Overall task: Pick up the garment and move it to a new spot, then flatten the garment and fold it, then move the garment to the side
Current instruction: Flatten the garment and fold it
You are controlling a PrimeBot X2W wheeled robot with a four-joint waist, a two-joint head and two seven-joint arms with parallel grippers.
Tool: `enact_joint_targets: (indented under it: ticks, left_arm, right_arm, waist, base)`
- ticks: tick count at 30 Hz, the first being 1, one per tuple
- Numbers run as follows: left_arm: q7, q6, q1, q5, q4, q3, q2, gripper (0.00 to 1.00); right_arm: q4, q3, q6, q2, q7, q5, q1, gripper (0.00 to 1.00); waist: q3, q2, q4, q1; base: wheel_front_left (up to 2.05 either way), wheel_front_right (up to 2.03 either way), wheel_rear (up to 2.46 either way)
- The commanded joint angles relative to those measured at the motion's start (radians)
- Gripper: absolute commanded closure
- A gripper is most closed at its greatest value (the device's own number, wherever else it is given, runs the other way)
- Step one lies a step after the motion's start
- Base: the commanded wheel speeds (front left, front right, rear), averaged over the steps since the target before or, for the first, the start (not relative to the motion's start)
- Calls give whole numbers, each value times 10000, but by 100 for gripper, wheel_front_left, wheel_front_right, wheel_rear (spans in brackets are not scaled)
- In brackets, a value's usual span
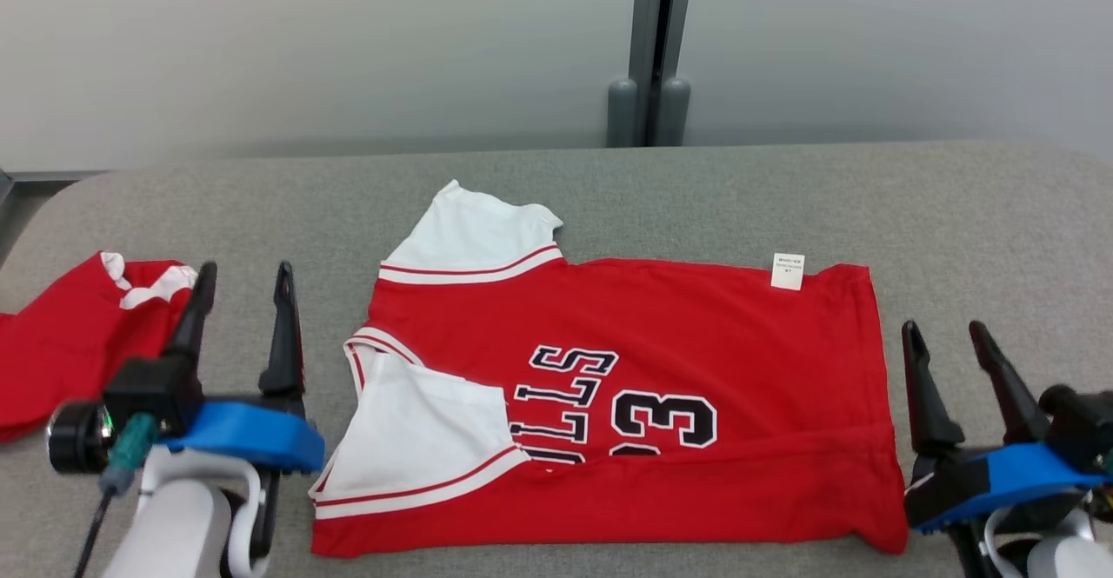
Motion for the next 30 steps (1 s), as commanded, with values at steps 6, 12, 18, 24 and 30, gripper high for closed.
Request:
enact_joint_targets:
  ticks: [6,12,18,24,30]
  left_arm:
    - [646,-555,-2151,147,132,-100,496,0]
    - [1374,-1140,-4500,148,704,-148,875,0]
    - [1970,-1630,-6453,36,1723,-419,952,0]
    - [2582,-1954,-7909,-123,3124,-931,1030,0]
    - [3283,-2069,-8758,-518,4417,-1667,1068,0]
  right_arm:
    - [-179,-39,5,-637,684,-231,-1358,0]
    - [-118,154,5,-1067,1645,-309,-2755,0]
    - [64,680,5,-1201,2294,-186,-3813,0]
    - [396,1139,5,-1140,2368,5,-4578,0]
    - [616,1333,3,-1128,2142,104,-5061,0]
  waist:
    - [984,0,-192,0]
    - [2258,0,-525,0]
    - [3425,0,-874,0]
    - [4302,0,-1203,0]
    - [4909,0,-1453,0]
  base:
    - [0,0,0]
    - [0,0,0]
    - [0,0,0]
    - [0,0,0]
    - [0,0,0]
